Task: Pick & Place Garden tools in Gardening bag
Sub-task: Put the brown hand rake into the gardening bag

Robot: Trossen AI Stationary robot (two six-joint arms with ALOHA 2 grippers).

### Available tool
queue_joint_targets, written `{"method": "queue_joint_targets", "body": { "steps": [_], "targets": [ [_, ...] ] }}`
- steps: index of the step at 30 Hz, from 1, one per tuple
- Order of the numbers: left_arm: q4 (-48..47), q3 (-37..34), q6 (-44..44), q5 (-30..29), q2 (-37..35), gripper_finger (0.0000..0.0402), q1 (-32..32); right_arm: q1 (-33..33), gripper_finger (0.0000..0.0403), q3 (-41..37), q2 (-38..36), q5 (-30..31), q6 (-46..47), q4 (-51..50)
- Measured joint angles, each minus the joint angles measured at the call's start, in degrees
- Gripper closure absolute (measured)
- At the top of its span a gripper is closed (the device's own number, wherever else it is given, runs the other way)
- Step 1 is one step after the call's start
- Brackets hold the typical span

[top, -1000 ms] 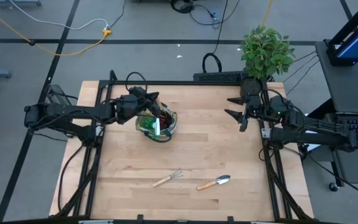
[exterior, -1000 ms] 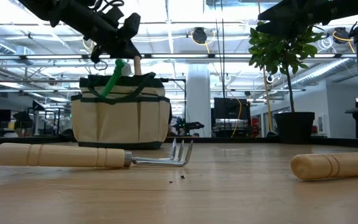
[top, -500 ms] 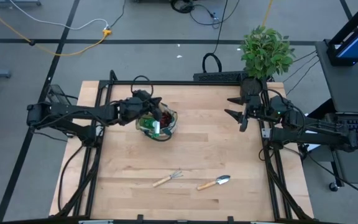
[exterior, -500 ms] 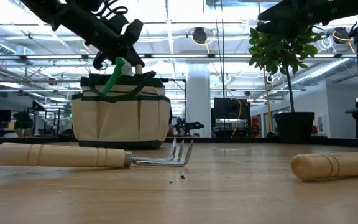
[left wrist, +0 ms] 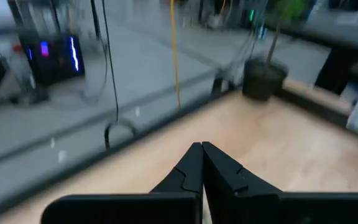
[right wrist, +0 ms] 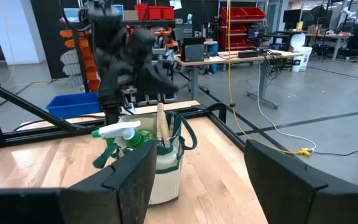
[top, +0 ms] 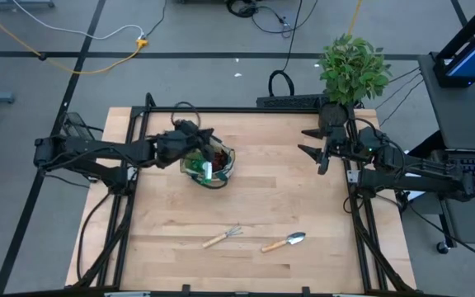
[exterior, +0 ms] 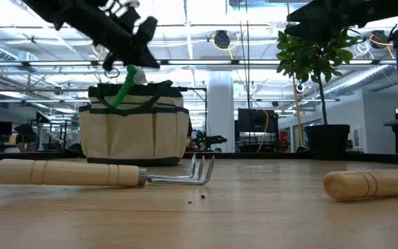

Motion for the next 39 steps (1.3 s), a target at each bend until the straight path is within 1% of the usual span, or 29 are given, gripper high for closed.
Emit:
{"method": "queue_joint_targets", "body": {
  "steps": [5,10,12,15,21,27,30,32,35,39],
  "targets": [
    [5.12,0.06,6.72,-0.35,-4.57,0.0397,0.02,0.02,0.0165,0.0,-0.01,-0.01,0.0,0.0],
    [5.85,0.08,7.07,0.6,-10.8,0.0397,-1.43,0.02,0.0165,0.0,-0.01,-0.1,0.97,0.0],
    [5.33,0.08,7.0,1.39,-12.9,0.0397,-3.42,0.02,0.0165,0.0,0.02,-0.14,2.7,0.0],
    [5.29,0.08,6.35,1.06,-14.61,0.0397,-7.42,0.02,0.0165,0.0,0.02,-0.18,4.48,-0.01],
    [3.52,0.08,0.89,-3.82,-14.83,0.0397,-17.9,0.02,0.0165,0.0,0.0,-0.1,4.52,-0.02],
    [3.04,0.27,-6.51,-13.25,-11.64,0.0398,-29.8,0.02,0.0165,0.0,-0.01,-0.08,4.5,-0.02],
    [1.4,2.46,-9.68,-17.86,-8.3,0.0399,-34.86,0.02,0.0165,0.0,0.0,-0.07,4.5,-0.04],
    [-0.98,5.28,-10.9,-19.99,-5.62,0.0399,-37.55,0.02,0.0165,0.0,-0.01,-0.07,4.5,-0.03],
    [-6.15,11.12,-13.97,-21.44,-1.28,0.0399,-40.36,0.02,0.0165,0.0,-0.01,-0.07,4.5,-0.04],
    [-15.58,19.77,-18.86,-21.38,5.65,0.04,-42.59,0.02,0.0165,0.0,-0.01,-0.08,4.5,-0.04]
  ]
}}
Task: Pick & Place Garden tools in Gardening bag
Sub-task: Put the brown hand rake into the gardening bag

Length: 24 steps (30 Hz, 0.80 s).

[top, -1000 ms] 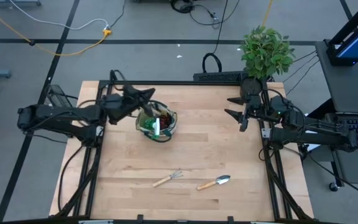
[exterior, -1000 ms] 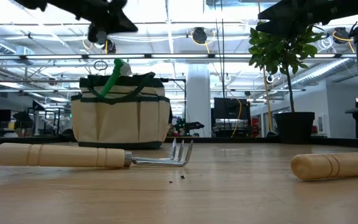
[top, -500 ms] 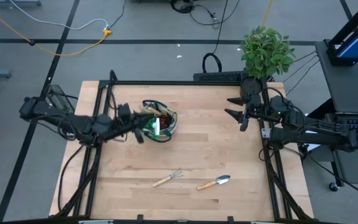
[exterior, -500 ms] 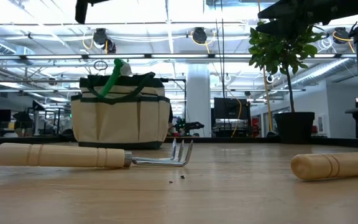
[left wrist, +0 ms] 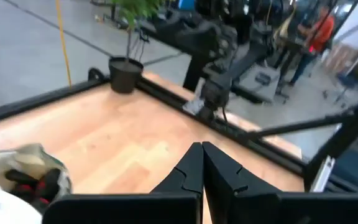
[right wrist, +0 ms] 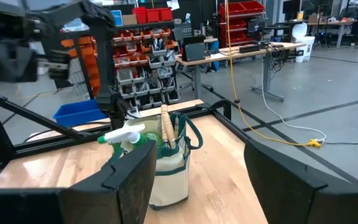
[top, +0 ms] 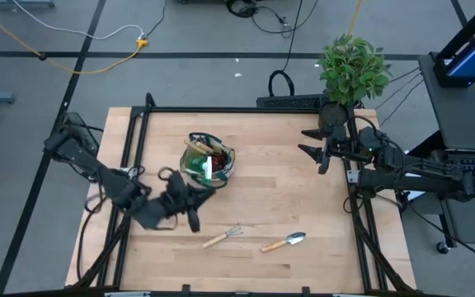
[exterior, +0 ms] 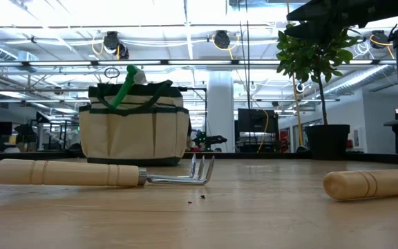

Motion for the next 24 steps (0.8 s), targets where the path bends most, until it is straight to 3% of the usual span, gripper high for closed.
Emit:
{"method": "queue_joint_targets", "body": {
  "steps": [4,11,19,24],
  "targets": [
    [-13.15,8.87,-7.82,3.76,6.65,0.04,-1.3,0.0,0.0165,0.0,0.0,-0.08,0.0,-0.09],
    [-31.66,20.17,-22.36,18.28,17.18,0.04,-1.4,0.0,0.0165,0.0,0.01,-0.1,0.0,-0.43],
    [-36.19,21.99,-35.74,38.38,25.34,0.04,-1.52,0.0,0.0165,0.0,0.0,-0.1,0.0,-0.42],
    [-36.99,21.99,-39.1,43.4,29.44,0.0399,-2.34,0.0,0.0165,0.02,0.0,-0.12,0.0,-0.44]
  ]
}}
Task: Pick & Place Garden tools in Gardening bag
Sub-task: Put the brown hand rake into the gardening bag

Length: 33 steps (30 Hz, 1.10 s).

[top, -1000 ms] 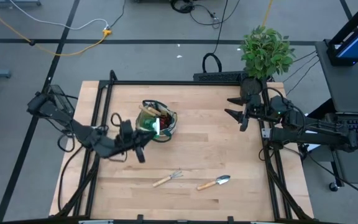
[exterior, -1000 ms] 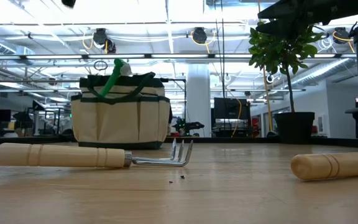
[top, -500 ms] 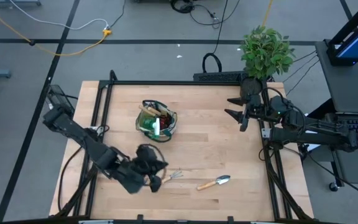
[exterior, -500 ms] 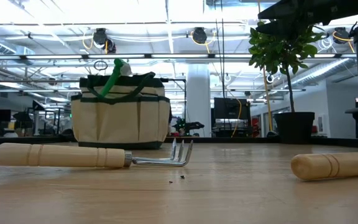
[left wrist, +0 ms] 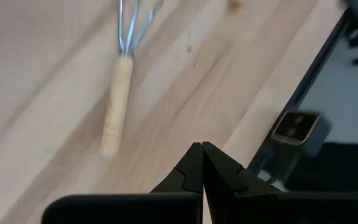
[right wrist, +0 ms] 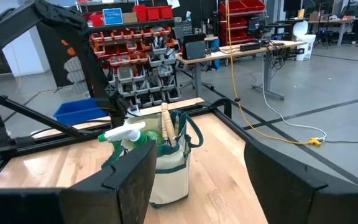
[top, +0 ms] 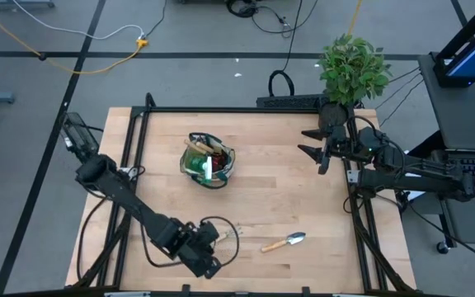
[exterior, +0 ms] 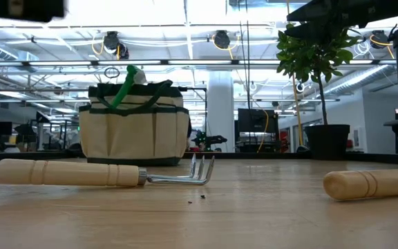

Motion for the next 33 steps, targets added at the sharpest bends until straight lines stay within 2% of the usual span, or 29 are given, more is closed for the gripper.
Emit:
{"method": "queue_joint_targets", "body": {
  "steps": [4,9,20,24,28,33],
  "targets": [
    [0.03,0.0,-0.38,4.53,2.21,0.0399,0.12,0.0,0.0165,0.0,0.01,0.0,0.0,0.02],
    [-0.05,0.0,1.05,5.16,3.38,0.0373,0.4,0.0,0.0165,0.0,0.0,0.0,0.0,0.02],
    [-1.81,-1.01,4.32,3.22,3.4,0.019,0.6,0.0,0.0165,0.0,0.02,0.07,0.0,0.04],
    [-1.8,-3.01,4.36,4.62,3.4,0.0145,0.66,-0.02,0.0165,0.03,0.02,0.09,0.0,0.05],
    [-1.25,-4.52,4.28,4.74,3.42,0.0128,1.15,-0.02,0.0165,0.03,0.0,0.11,0.0,0.07],
    [-0.57,-6.12,5.72,4.73,3.45,0.013,2.0,0.0,0.0165,0.03,0.0,0.13,0.0,0.07]
  ]
}}
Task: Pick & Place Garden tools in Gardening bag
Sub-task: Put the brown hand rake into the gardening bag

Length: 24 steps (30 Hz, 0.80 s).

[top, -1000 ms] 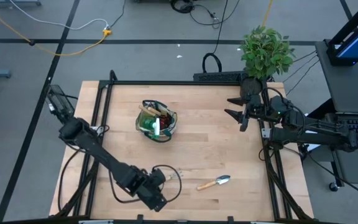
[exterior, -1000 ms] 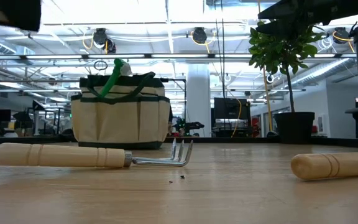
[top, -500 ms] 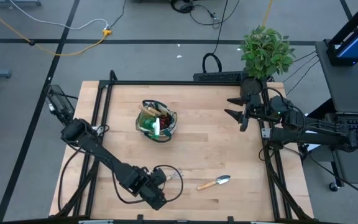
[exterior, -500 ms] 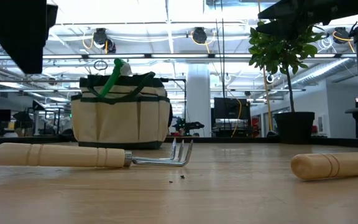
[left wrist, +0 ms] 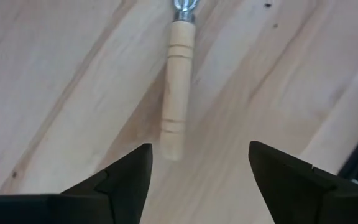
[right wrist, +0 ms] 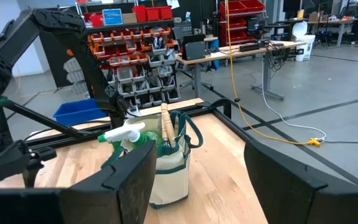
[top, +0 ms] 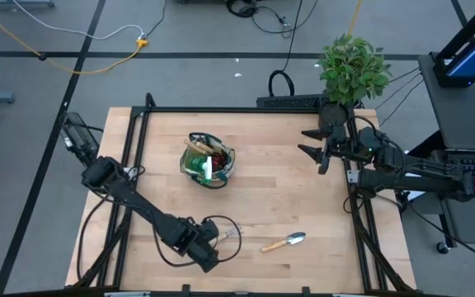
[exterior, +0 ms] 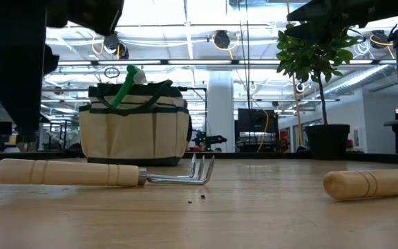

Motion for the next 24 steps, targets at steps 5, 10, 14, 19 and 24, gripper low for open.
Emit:
{"method": "queue_joint_targets", "body": {
  "steps": [5,10,14,19,24],
  "targets": [
    [2.36,-2.32,0.26,0.34,0.0,0.0141,0.04,-0.01,0.0165,0.0,0.0,0.0,0.0,0.0],
    [3.82,-4.21,0.15,0.38,0.0,0.0146,0.09,-0.01,0.0165,0.0,0.0,0.0,0.0,0.02],
    [3.77,-5.73,-0.26,0.39,0.0,0.0146,0.27,0.0,0.0165,0.0,0.0,0.0,0.0,0.02],
    [6.74,-7.06,0.23,0.0,0.0,0.0146,0.45,-0.02,0.0165,0.0,0.02,0.0,0.0,0.07],
    [10.28,-9.28,0.24,-0.07,0.0,0.0147,0.92,-0.01,0.0165,0.0,0.01,0.0,1.34,0.28]
  ]
}}
